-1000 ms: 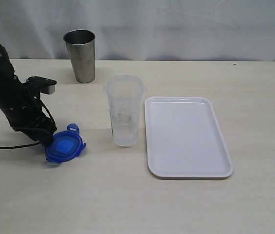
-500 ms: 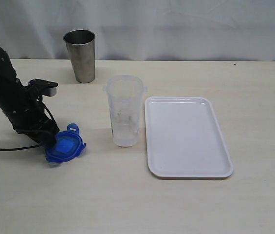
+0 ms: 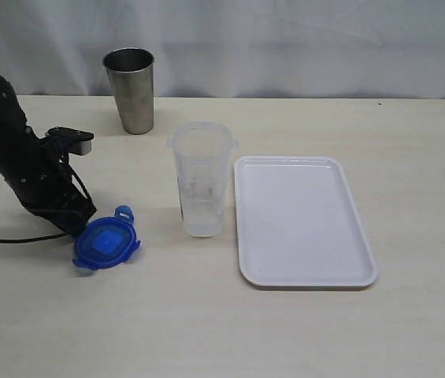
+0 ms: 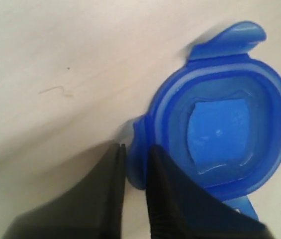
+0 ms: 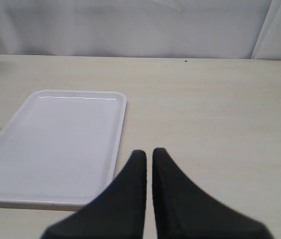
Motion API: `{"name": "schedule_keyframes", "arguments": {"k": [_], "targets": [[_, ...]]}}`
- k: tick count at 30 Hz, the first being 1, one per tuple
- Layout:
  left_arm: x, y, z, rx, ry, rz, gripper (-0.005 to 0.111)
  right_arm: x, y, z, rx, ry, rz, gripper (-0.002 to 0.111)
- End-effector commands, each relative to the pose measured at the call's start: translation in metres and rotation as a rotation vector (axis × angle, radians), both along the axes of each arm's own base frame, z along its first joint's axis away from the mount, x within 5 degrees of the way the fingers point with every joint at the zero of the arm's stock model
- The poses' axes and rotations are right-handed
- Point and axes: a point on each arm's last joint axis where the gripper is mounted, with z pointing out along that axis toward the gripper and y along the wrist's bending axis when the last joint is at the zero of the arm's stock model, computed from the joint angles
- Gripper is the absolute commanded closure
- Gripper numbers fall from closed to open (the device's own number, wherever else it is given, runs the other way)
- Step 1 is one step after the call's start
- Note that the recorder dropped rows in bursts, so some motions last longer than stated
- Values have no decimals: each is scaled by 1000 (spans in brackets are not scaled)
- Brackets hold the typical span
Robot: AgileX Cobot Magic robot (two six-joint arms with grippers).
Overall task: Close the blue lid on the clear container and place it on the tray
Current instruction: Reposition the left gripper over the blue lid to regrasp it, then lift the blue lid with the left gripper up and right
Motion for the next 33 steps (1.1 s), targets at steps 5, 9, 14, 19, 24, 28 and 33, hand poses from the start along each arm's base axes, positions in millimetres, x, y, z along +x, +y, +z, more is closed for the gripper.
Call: {"name": "schedule_keyframes", "arguments": {"k": [5, 9, 14, 19, 24, 28, 33], "targets": [[-3, 3, 16, 15, -28, -80, 107, 0, 0, 0, 2, -6, 0, 104], [-3, 3, 41, 12, -111, -86, 107, 0, 0, 0, 2, -6, 0, 104], [-5, 4, 76, 5, -232, -88, 107, 0, 0, 0, 2, -6, 0, 104], [-12, -1, 113, -1, -364, -101, 107, 0, 0, 0, 2, -6, 0, 104], [-21, -16, 156, 26, -589, -138, 107, 0, 0, 0, 2, -6, 0, 104], [-29, -29, 186, 63, -769, -172, 107, 0, 0, 0, 2, -6, 0, 104], [-35, -50, 218, 48, -1021, -158, 107, 0, 0, 0, 2, -6, 0, 104]]}}
